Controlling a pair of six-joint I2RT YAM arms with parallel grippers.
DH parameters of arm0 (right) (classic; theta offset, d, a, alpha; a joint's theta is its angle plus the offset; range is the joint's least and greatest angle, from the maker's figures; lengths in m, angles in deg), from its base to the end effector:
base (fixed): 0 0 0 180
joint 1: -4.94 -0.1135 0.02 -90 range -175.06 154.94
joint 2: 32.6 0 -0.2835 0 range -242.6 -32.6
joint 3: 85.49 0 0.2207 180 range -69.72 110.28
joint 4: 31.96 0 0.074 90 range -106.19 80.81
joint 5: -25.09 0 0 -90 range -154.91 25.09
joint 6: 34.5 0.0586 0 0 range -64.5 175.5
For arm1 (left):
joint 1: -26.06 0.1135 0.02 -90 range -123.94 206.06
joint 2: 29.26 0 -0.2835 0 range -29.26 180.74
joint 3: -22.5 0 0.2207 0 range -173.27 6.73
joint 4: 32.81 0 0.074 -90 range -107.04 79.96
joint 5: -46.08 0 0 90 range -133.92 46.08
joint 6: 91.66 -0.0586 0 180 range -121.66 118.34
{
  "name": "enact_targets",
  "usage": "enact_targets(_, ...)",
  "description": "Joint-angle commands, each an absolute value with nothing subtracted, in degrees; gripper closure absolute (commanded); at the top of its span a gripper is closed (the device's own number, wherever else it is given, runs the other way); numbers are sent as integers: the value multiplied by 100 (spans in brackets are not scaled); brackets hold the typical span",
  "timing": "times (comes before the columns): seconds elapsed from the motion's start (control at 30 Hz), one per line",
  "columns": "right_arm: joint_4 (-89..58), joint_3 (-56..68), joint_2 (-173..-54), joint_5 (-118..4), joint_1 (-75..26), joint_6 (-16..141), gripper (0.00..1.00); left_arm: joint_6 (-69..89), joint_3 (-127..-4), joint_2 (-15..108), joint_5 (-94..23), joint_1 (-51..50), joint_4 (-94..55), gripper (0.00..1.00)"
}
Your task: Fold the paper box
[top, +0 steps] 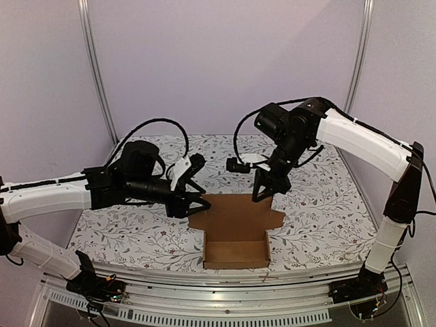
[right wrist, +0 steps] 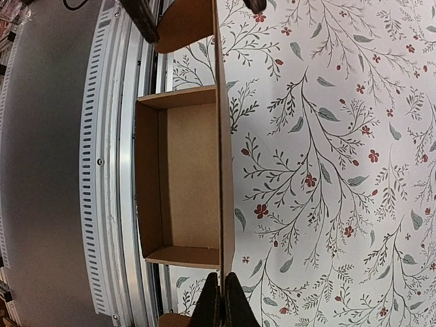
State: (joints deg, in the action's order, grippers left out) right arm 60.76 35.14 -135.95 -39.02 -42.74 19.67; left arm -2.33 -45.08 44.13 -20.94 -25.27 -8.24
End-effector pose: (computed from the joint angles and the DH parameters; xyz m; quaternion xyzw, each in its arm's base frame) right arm 0.2020 0.2598 0.3322 -0.6650 0.7023 0.2338 0.0999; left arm 0.1502 -0.2242 0.2981 0.4617 0.7208 -0.3646 0.3664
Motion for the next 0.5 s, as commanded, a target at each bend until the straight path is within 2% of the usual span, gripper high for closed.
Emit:
enact_targets(0.0,6260,3401,-13653,-3915,-4069,2036,100,463,-3774,3507,-3561,-2580,-1417,39)
enact_targets(0.13,6150,3212,-13566,-3404,-3709,2215,100,1386,-2420,2845,-4157,-2588,-2738,30)
enact_targets(0.3,6096,3083,-13513,-3123,-3581,2250,100,1755,-1136,2867,-4352,-2582,-4543,28)
enact_targets(0.47,6063,3057,-13599,-2903,-3522,2385,100,1494,-1247,3673,-3783,-2562,-4962,27)
